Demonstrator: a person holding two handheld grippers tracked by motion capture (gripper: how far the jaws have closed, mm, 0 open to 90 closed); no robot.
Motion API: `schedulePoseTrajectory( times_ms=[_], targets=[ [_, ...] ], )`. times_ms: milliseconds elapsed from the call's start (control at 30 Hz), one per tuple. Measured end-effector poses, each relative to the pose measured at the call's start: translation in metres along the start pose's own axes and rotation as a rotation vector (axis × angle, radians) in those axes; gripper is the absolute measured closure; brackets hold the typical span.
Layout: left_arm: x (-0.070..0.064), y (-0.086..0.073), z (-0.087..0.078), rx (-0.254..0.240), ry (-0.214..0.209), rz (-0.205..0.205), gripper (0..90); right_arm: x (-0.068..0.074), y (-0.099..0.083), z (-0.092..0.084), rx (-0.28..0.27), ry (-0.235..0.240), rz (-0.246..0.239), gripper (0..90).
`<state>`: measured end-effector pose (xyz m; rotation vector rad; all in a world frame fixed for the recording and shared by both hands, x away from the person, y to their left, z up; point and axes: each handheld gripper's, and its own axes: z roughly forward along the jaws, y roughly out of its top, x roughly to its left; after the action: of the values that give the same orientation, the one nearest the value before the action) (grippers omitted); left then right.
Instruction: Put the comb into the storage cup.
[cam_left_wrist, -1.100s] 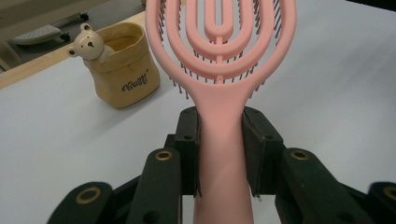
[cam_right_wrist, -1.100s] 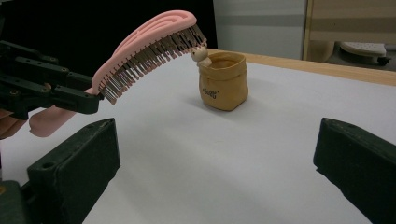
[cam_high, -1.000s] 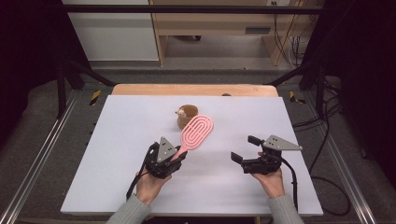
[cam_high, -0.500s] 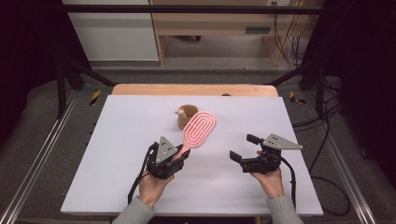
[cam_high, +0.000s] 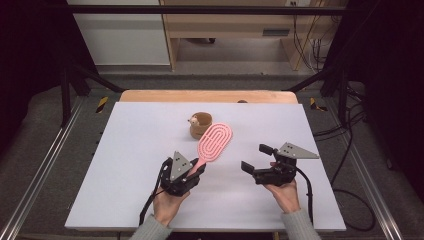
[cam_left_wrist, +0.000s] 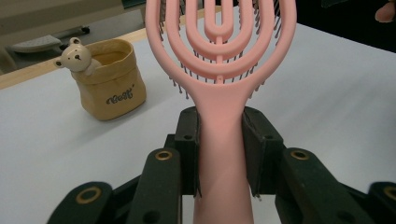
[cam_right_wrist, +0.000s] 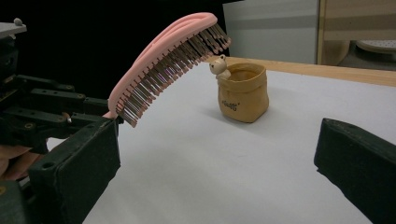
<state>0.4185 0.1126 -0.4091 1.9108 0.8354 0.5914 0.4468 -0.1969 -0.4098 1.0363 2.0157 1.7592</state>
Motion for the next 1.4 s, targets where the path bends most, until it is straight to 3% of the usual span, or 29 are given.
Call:
schedulePoseTrajectory(
  times_ms=[200, 567, 1400],
  targets=[
    [-0.001, -0.008, 0.002, -0.014, 0.007, -0.019, 69.5, 0.005, 0.000, 0.006, 0.013, 0.011, 0.016, 0.8],
    [-0.009, -0.014, 0.005, -0.025, 0.039, 0.002, 69.5, 0.011, -0.002, 0.017, 0.035, 0.026, 0.041, 1.0],
    [-0.025, -0.021, 0.021, -0.074, 0.036, -0.035, 69.5, 0.019, 0.000, 0.026, 0.021, 0.014, 0.077, 1.0]
  ],
)
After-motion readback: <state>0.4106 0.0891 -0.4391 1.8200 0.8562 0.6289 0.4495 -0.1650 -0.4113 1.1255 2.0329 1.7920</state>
